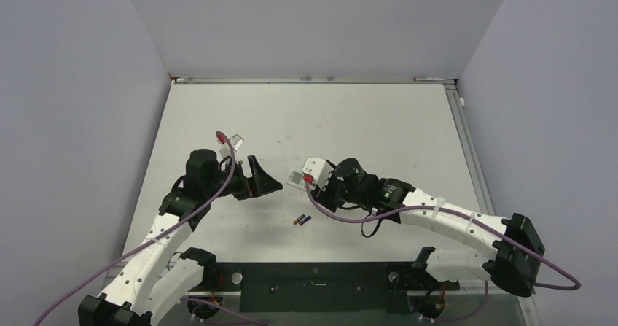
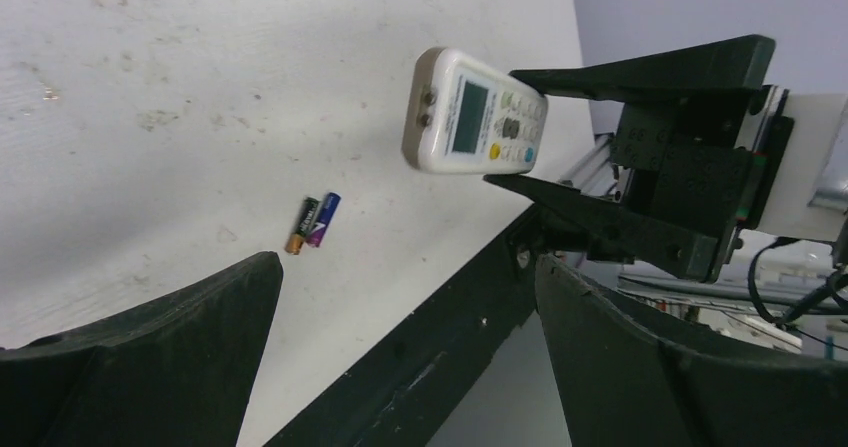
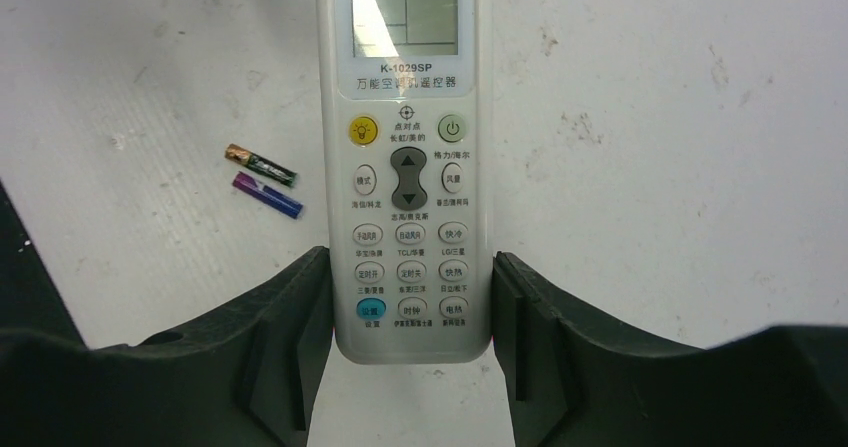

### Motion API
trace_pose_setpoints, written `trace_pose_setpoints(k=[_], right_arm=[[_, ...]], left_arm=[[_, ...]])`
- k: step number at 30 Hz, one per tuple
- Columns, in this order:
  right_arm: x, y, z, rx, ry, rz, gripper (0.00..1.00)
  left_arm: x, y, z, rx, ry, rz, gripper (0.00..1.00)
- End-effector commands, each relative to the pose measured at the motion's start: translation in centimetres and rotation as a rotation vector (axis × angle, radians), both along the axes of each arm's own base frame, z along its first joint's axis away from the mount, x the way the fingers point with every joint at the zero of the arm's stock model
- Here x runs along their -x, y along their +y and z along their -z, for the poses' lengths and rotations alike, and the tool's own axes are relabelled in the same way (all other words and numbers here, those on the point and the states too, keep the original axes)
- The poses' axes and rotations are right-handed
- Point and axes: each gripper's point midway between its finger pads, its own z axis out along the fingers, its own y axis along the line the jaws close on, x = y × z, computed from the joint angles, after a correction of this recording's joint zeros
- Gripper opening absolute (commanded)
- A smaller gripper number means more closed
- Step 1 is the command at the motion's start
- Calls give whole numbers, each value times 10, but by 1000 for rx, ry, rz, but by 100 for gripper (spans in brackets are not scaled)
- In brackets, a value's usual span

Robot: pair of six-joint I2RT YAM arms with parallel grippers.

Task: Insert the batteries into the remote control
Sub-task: Turn over the remote control.

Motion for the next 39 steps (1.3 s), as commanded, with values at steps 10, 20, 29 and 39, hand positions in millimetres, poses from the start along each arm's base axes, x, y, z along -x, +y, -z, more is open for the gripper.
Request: trace_pose_setpoints(k=[10,20,29,39], right_arm=[[55,35,-45,-119,-57,-280,8],[73,43,-50,-127,-58,-327,9],[75,47,-55,-144,-67,-316,9],[73,48,-65,-173,-90,-294,11]], left_arm=[[32,-33,-39,321,42,222,97],[47,-33,-40,355,57,265,81],[55,-34,-40,381,74,291,63],[59,-34,-37,397,75,307,43]])
